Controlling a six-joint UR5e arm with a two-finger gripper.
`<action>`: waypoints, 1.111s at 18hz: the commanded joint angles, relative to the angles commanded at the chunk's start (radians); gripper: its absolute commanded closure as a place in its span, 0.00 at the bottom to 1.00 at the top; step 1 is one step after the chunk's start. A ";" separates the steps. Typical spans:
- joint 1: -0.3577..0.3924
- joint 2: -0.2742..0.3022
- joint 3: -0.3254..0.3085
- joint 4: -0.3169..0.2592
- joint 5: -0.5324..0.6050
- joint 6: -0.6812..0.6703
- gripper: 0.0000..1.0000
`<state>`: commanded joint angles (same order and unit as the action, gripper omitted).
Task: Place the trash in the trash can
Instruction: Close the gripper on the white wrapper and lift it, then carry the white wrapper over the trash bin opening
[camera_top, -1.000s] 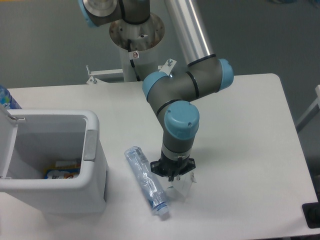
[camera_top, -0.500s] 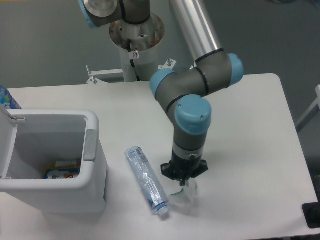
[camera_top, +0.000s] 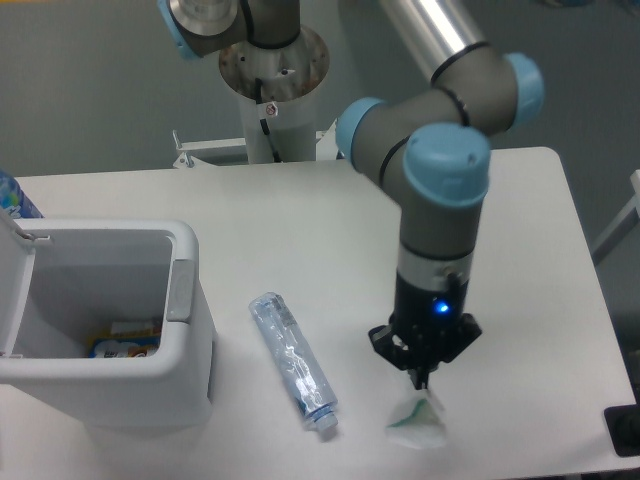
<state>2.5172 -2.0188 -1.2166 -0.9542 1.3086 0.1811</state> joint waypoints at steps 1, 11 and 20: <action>0.002 0.003 0.015 0.000 -0.012 -0.035 1.00; -0.012 0.135 0.043 0.011 -0.138 -0.212 1.00; -0.178 0.325 -0.107 0.012 -0.166 -0.244 1.00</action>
<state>2.3396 -1.6937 -1.3236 -0.9419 1.1428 -0.0629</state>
